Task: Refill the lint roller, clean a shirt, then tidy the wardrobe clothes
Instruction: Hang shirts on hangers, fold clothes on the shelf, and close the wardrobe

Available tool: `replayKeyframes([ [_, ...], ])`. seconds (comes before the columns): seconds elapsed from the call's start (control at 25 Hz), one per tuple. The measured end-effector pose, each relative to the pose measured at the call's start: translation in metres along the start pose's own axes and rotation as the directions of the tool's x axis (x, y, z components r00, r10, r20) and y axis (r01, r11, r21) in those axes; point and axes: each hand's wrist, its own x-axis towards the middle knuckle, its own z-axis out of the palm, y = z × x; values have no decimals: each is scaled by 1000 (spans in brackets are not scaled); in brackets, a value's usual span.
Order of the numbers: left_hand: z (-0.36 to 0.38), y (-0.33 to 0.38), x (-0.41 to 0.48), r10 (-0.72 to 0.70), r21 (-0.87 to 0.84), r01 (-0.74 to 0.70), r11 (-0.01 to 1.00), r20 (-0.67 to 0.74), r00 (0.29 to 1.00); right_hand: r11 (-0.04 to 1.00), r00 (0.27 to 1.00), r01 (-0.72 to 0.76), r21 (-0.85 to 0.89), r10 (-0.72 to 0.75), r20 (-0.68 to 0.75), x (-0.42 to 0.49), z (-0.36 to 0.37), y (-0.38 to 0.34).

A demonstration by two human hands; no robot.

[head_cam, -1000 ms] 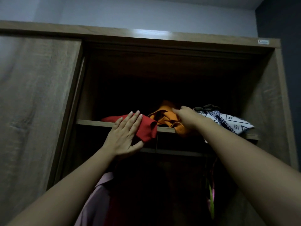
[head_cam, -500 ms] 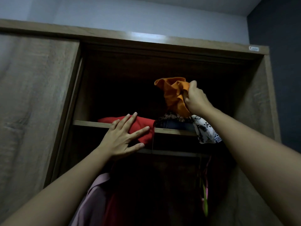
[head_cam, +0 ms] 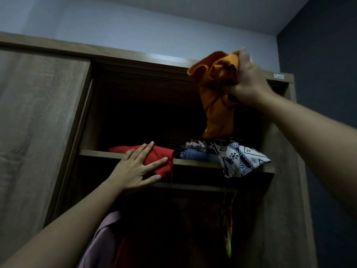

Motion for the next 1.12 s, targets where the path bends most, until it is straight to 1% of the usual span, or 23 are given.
replayKeyframes([
  [0.12, -11, 3, 1, -19, -26, 21, 999, 74, 997, 1000, 996, 13, -20, -14, -83, 11, -24, -11],
  [0.16, -18, 7, 3, -35, -74, 43, 996, 107, 994, 1000, 996, 20, -22, -22, -89, 14, -31, -14],
  [0.2, -26, 13, 7, -75, -145, 98, 985, 152, 986, 999, 996, 29, -32, -32, -86, 15, -36, -17],
  [0.24, -35, 22, 13, -120, -210, 150, 966, 149, 982, 998, 996, 36, -47, -40, -81, 16, -41, -19],
  [0.32, -57, 47, 35, -185, -336, 199, 921, 74, 980, 998, 994, 38, -58, -44, -100, 16, -48, -22],
  [0.36, -68, 62, 47, -206, -443, 206, 872, 49, 977, 998, 992, 32, -53, -38, -116, 17, -52, -24],
  [0.44, -88, 93, 74, -251, -674, 213, 707, 42, 967, 999, 989, 30, -41, -36, -145, 18, -63, -28],
  [0.48, -97, 108, 88, -286, -748, 232, 622, 59, 957, 999, 987, 34, -33, -38, -153, 19, -70, -30],
  [0.56, -112, 134, 116, -350, -823, 277, 497, 102, 931, 999, 984, 42, -16, -45, -174, 24, -85, -35],
  [0.6, -117, 143, 129, -382, -843, 291, 453, 112, 918, 999, 982, 45, -13, -46, -184, 26, -94, -36],
  [0.68, -123, 152, 151, -452, -860, 318, 399, 117, 884, 999, 978, 45, -21, -48, -201, 33, -111, -35],
  [0.76, -125, 156, 164, -500, -866, 318, 387, 92, 861, 998, 976, 29, -51, -39, -212, 39, -130, -28],
  [0.84, -132, 155, 171, -549, -862, 345, 371, 96, 831, 997, 978, -13, -81, -4, -207, 42, -146, -15],
  [0.96, -151, 145, 177, -634, -843, 367, 394, 40, 772, 992, 978, -76, -100, 55, -199, 41, -168, 9],
  [1.04, -164, 133, 175, -628, -851, 327, 411, -4, 778, 992, 979, -111, -59, 99, -181, 30, -180, 19],
  [1.12, -175, 125, 164, -578, -847, 300, 439, -11, 816, 986, 976, -164, -10, 161, -144, 9, -188, 28],
])
